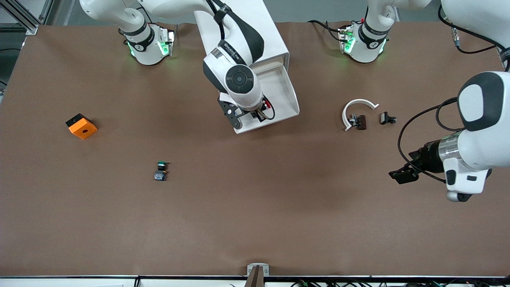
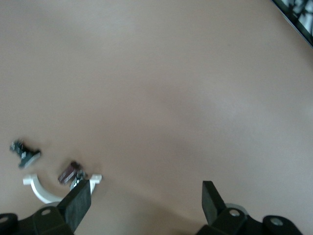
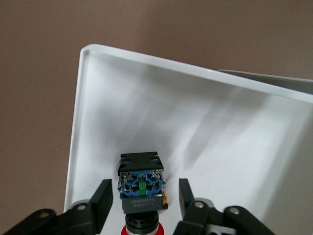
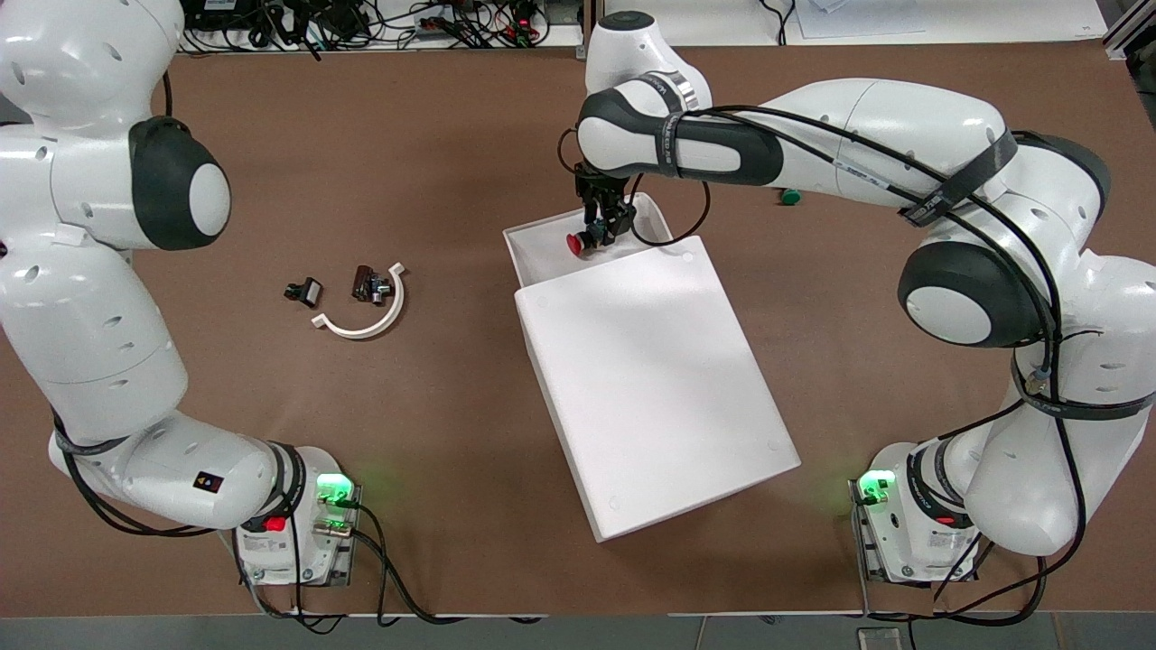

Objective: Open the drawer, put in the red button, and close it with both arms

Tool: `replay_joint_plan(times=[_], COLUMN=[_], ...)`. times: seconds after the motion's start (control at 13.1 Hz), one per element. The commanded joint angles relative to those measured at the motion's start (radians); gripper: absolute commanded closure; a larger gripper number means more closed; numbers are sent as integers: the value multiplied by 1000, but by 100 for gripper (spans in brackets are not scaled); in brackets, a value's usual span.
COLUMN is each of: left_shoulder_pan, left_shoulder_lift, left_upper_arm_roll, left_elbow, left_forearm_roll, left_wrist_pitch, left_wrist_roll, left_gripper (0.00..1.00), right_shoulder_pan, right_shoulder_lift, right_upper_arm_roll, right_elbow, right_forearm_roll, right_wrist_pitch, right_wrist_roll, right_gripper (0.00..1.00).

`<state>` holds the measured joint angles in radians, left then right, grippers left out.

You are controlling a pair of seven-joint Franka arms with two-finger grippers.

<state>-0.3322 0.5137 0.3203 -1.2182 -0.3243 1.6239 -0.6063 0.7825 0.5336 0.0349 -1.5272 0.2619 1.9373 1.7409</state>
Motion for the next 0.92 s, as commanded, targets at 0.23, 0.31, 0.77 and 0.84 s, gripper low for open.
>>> replay_joint_plan(times=[0.23,0.31,0.77,0.84], left_shoulder_pan=[-33,-36,-57,-65], left_shoulder_lift=[15,9,-43,-22], left_upper_arm_roll=[-10,-15,-56,-67], left_elbow=[-26,-44,-188,-196], left_forearm_roll=[80,80,80,88], left_wrist_pitch=[44,48,235,275], left_wrist_roll=[154,189,266,254], left_gripper=[0,0,0,0], right_shoulder_pan=[-17,-29,-189,-242], right_shoulder_lift=[-39,-56,-205,-242], right_upper_arm_roll=[-13,-15,-16,-16], right_elbow=[54,70,111,110], right_forearm_roll=[20,17,19,19], right_wrist_pitch=[-59,-105,-375,-423], right_wrist_roll=[8,-3,-312,-419], right_gripper=[0,0,0,0])
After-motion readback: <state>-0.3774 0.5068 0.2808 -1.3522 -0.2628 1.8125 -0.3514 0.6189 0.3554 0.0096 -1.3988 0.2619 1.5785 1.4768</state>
